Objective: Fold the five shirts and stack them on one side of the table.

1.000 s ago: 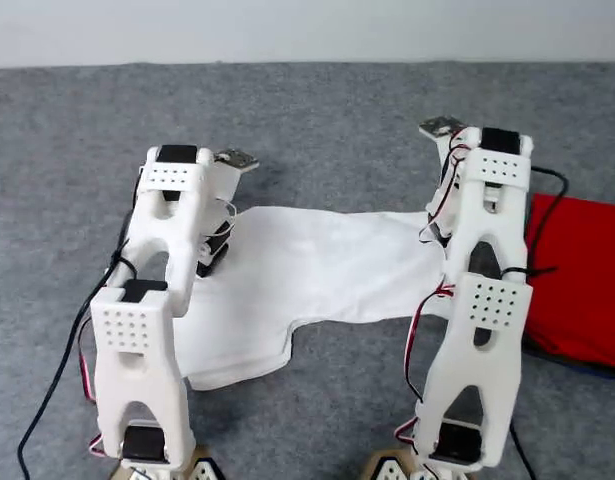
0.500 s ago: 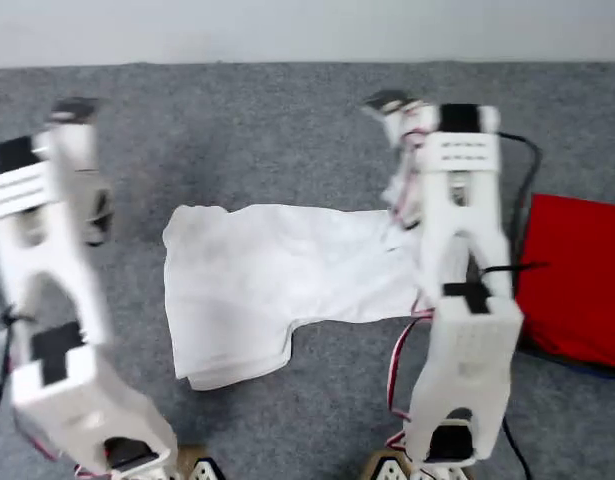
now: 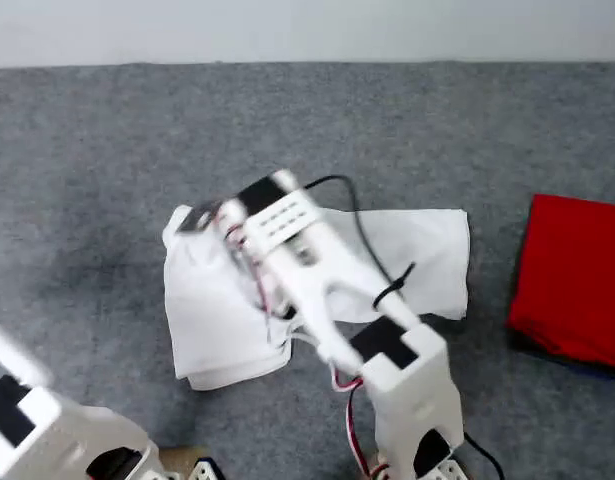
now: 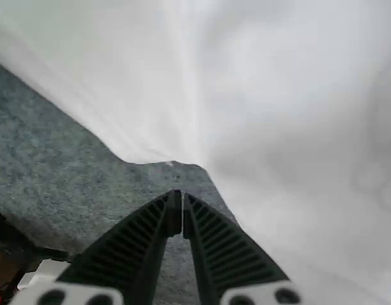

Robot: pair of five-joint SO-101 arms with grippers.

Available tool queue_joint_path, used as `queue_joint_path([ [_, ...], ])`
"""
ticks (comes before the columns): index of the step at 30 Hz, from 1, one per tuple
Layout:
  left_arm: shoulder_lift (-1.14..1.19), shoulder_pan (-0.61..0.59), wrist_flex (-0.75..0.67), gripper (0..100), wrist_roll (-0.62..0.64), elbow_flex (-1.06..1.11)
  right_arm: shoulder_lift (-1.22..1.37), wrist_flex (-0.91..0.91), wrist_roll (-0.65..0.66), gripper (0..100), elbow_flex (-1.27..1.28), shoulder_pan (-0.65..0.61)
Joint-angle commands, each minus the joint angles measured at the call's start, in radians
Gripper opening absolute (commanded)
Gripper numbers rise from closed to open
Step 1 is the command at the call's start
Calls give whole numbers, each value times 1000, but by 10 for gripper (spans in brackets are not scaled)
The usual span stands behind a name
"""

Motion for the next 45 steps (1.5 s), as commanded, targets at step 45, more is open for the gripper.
queue_joint_path([
  [45,-57,-104,5,15,-66,-5,-242,-636,-6,248,600,-360],
])
